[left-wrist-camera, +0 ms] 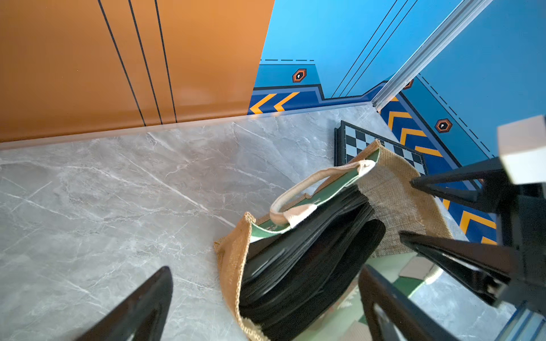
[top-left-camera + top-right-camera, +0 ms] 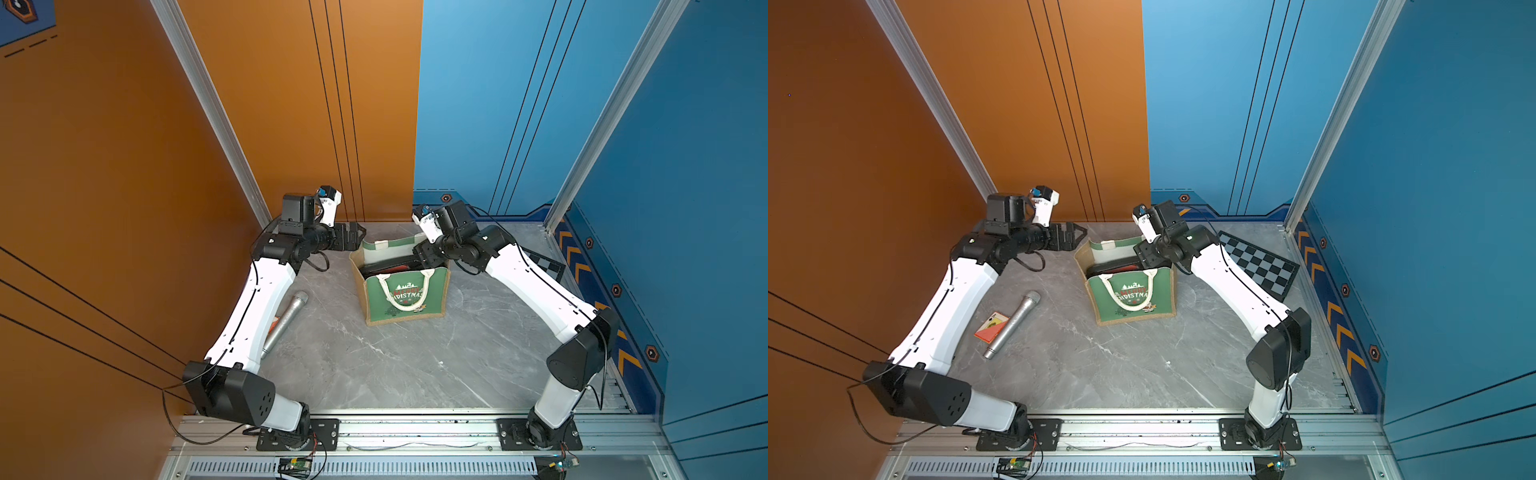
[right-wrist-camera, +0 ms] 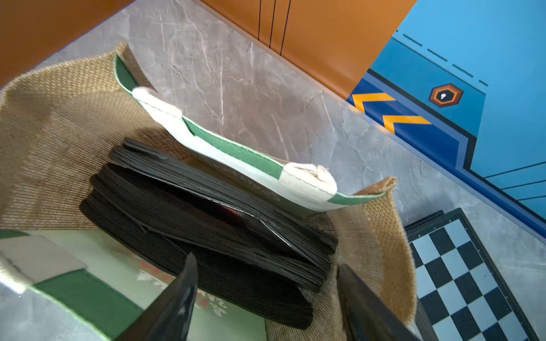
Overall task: Remove the ping pong set from the canvas bag
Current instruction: Adjust the canvas bag at the center of the board.
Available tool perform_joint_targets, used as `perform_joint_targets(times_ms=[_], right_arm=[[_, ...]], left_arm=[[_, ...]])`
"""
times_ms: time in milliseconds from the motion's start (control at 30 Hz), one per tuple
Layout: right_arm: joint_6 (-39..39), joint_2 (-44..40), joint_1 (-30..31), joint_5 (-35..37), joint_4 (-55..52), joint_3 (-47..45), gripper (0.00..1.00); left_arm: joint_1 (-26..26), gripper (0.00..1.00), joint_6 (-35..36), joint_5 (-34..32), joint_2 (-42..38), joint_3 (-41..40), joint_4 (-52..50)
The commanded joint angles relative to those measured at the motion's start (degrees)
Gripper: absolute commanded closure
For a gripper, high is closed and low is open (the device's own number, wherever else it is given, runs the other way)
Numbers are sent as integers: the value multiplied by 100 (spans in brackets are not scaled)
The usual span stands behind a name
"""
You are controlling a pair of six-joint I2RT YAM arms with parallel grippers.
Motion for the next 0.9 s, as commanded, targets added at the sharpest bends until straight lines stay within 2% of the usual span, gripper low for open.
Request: perform_joint_targets(times_ms=[0,167,267,333,500,633,867], right_arm=[[-40,210,-136,-73,-376,31,25],[-27,411,-131,20,-513,86,26],[-67,409,-49,220,-618,48,26],[-105,373,38,368,-648,-16,26],[-83,326,179,618,-713,-145,26],[-91,332,233,733,-856,-145,36],[-65,247,231,772,-938,-224,42]], left_arm=[[-104,2,61,19,172,-207,-672],[-158,2,-25,-8,333,-464,-1012],[-11,2,-370,630,572,-397,-1385],[79,2,-545,830,608,-409,-1531],[14,2,-543,562,502,-268,-1889],[-45,2,-468,598,679,111,-2514],[-243,2,-355,450,989,373,-2637]])
